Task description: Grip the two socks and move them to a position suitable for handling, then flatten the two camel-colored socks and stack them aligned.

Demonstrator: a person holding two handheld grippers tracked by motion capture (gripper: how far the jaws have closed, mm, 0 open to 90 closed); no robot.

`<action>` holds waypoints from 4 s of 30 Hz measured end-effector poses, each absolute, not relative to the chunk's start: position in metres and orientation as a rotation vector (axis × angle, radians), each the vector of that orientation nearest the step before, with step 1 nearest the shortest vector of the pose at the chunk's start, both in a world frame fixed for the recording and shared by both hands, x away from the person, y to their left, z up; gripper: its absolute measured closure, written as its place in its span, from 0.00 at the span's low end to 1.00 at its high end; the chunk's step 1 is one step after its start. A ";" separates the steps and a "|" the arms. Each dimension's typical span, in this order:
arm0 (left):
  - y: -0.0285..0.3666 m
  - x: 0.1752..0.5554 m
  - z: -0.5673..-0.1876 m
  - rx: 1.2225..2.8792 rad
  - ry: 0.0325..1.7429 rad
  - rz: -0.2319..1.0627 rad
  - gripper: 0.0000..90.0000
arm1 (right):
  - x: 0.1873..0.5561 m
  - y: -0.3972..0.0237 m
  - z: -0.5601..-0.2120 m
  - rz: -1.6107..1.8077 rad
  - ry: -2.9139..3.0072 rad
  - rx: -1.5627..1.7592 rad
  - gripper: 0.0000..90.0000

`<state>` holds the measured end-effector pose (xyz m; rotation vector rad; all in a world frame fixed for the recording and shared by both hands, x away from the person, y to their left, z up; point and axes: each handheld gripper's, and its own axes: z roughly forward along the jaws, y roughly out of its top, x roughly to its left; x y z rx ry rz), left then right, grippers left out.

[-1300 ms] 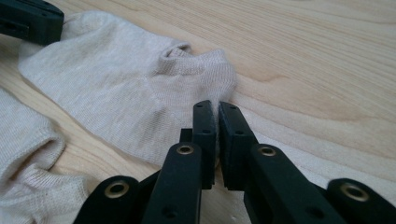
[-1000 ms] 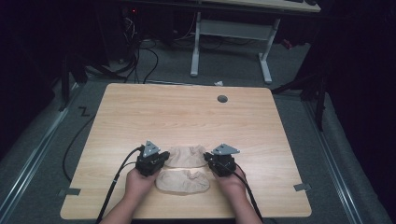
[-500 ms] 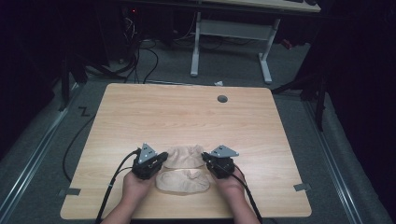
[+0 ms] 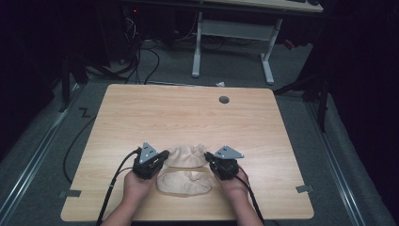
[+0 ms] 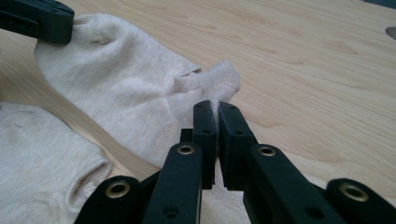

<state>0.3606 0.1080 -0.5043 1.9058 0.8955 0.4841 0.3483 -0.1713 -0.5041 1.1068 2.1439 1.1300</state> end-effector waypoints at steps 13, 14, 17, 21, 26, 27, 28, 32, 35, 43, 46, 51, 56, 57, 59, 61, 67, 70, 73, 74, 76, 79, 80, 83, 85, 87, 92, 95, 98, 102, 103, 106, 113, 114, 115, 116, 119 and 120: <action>0.121 0.329 -0.492 1.902 0.871 0.444 0.96 | 0.317 -0.166 -0.489 1.146 2.147 1.031 0.97; 0.122 0.326 -0.491 1.900 0.867 0.441 0.96 | 0.314 -0.165 -0.488 1.145 2.147 1.025 0.97; 0.125 0.317 -0.488 1.884 0.859 0.426 0.96 | 0.305 -0.164 -0.486 1.147 2.152 1.005 0.97; 0.127 0.308 -0.488 1.892 0.851 0.403 0.96 | 0.291 -0.163 -0.484 1.144 2.156 0.977 0.97; 0.132 0.302 -0.491 1.900 0.863 0.382 0.96 | 0.277 -0.164 -0.484 1.140 2.172 0.952 0.97; 0.133 0.301 -0.491 1.898 0.864 0.378 0.96 | 0.276 -0.163 -0.485 1.139 2.172 0.951 0.97; 0.133 0.300 -0.492 1.898 0.865 0.373 0.96 | 0.275 -0.164 -0.486 1.134 2.179 0.944 0.97; 0.135 0.297 -0.494 1.897 0.876 0.343 0.96 | 0.270 -0.165 -0.489 1.134 2.186 0.945 0.97; 0.135 0.295 -0.497 1.903 0.883 0.332 0.96 | 0.267 -0.165 -0.490 1.124 2.199 0.936 0.97; 0.139 0.295 -0.505 1.926 0.908 0.314 0.96 | 0.263 -0.166 -0.498 1.105 2.222 0.943 0.97; 0.139 0.295 -0.508 1.931 0.918 0.303 0.96 | 0.261 -0.165 -0.500 1.093 2.231 0.944 0.97; 0.135 0.300 -0.515 1.959 0.927 0.304 0.96 | 0.265 -0.168 -0.506 1.070 2.241 0.963 0.97; 0.131 0.303 -0.520 1.976 0.930 0.307 0.96 | 0.267 -0.170 -0.512 1.056 2.249 0.978 0.96; 0.132 0.303 -0.521 1.983 0.929 0.305 0.96 | 0.267 -0.170 -0.513 1.051 2.254 0.978 0.96; 0.132 0.304 -0.522 1.976 0.938 0.303 0.96 | 0.269 -0.170 -0.515 1.048 2.260 0.977 0.96; 0.132 0.303 -0.522 1.978 0.934 0.305 0.96 | 0.269 -0.170 -0.517 1.044 2.267 0.983 0.96; 0.134 0.301 -0.524 1.986 0.937 0.315 0.96 | 0.268 -0.170 -0.519 1.034 2.278 0.983 0.96; 0.134 0.301 -0.527 1.996 0.941 0.318 0.96 | 0.269 -0.169 -0.522 1.019 2.297 0.983 0.96; 0.133 0.300 -0.528 2.011 0.937 0.338 0.95 | 0.270 -0.169 -0.525 1.002 2.303 0.985 0.96; 0.132 0.300 -0.528 2.018 0.937 0.346 0.95 | 0.270 -0.168 -0.525 1.002 2.304 0.986 0.96; 0.131 0.300 -0.529 2.029 0.937 0.350 0.95 | 0.270 -0.168 -0.526 0.993 2.304 0.987 0.96; 0.129 0.301 -0.531 2.041 0.942 0.359 0.94 | 0.272 -0.168 -0.527 0.981 2.307 0.996 0.96; 0.128 0.302 -0.531 2.047 0.944 0.363 0.94 | 0.273 -0.169 -0.527 0.983 2.308 0.998 0.96; 0.125 0.305 -0.532 2.065 0.945 0.383 0.94 | 0.277 -0.170 -0.528 0.977 2.305 1.006 0.95; 0.123 0.308 -0.533 2.075 0.946 0.390 0.94 | 0.281 -0.171 -0.528 0.974 2.302 1.016 0.95; 0.122 0.311 -0.533 2.081 0.951 0.394 0.93 | 0.284 -0.171 -0.528 0.970 2.303 1.030 0.94; 0.121 0.316 -0.532 2.065 0.979 0.384 0.89 | 0.288 -0.174 -0.529 0.984 2.296 1.046 0.90; 0.125 0.314 -0.527 2.019 0.991 0.383 0.80 | 0.287 -0.178 -0.525 1.033 2.258 1.064 0.88; 0.132 0.310 -0.516 1.964 0.998 0.399 0.78 | 0.286 -0.185 -0.518 1.095 2.203 1.077 0.85; 0.144 0.310 -0.508 1.933 1.019 0.439 0.76 | 0.289 -0.194 -0.515 1.126 2.139 1.120 0.83; 0.147 0.311 -0.508 1.926 1.029 0.444 0.75 | 0.289 -0.195 -0.515 1.124 2.127 1.135 0.82; 0.158 0.314 -0.508 1.901 1.057 0.461 0.72 | 0.291 -0.200 -0.516 1.124 2.097 1.148 0.79; 0.167 0.313 -0.506 1.874 1.068 0.490 0.72 | 0.294 -0.204 -0.516 1.136 2.080 1.158 0.74; 0.168 0.313 -0.506 1.877 1.068 0.495 0.71 | 0.295 -0.204 -0.516 1.137 2.075 1.160 0.73; 0.170 0.313 -0.506 1.876 1.071 0.498 0.71 | 0.295 -0.204 -0.516 1.140 2.071 1.156 0.71; 0.171 0.314 -0.507 1.874 1.075 0.500 0.71 | 0.296 -0.204 -0.516 1.142 2.064 1.152 0.69; 0.178 0.320 -0.510 1.881 1.087 0.512 0.69 | 0.298 -0.204 -0.514 1.141 2.053 1.152 0.65; 0.180 0.323 -0.511 1.884 1.091 0.527 0.68 | 0.300 -0.205 -0.514 1.142 2.049 1.156 0.64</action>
